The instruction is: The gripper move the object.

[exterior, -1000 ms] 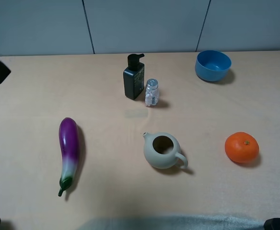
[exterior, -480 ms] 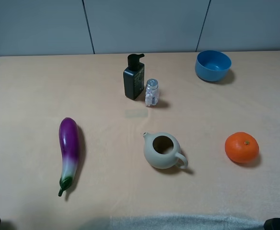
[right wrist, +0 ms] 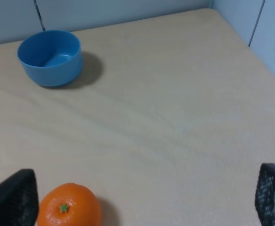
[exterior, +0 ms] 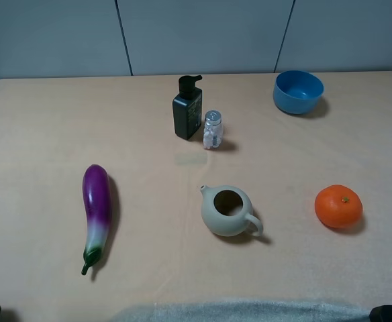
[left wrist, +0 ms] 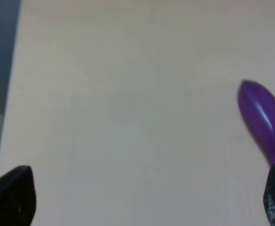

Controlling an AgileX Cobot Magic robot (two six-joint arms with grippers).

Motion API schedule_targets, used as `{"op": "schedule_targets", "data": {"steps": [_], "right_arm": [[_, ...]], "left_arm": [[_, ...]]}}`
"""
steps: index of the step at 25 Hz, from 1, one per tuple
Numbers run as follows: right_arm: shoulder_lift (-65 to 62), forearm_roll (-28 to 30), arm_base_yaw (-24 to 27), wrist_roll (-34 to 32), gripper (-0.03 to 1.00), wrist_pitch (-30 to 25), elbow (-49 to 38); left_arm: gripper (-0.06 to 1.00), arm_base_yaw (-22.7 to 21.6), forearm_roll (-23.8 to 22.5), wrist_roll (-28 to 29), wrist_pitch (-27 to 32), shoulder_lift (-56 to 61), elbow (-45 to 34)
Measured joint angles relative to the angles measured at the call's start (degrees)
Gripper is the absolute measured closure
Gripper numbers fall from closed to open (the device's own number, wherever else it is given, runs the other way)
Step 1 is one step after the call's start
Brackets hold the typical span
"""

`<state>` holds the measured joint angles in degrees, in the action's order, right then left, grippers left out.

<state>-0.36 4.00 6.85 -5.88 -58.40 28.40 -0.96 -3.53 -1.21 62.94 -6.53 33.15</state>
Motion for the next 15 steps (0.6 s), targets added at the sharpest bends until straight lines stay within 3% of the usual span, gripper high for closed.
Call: {"op": "schedule_targets", "data": {"steps": [5, 15], "right_arm": [[0.0, 0.0, 0.0, 0.0, 0.28, 0.0, 0.0], [0.0, 0.0, 0.0, 0.0, 0.28, 0.0, 0.0]], "left_arm": [[-0.02, -2.4, 0.6, -0.2, -1.9, 6.2, -4.0], [-0.02, -2.4, 1.9, -1.5, -2.0, 6.7, -5.1]]}}
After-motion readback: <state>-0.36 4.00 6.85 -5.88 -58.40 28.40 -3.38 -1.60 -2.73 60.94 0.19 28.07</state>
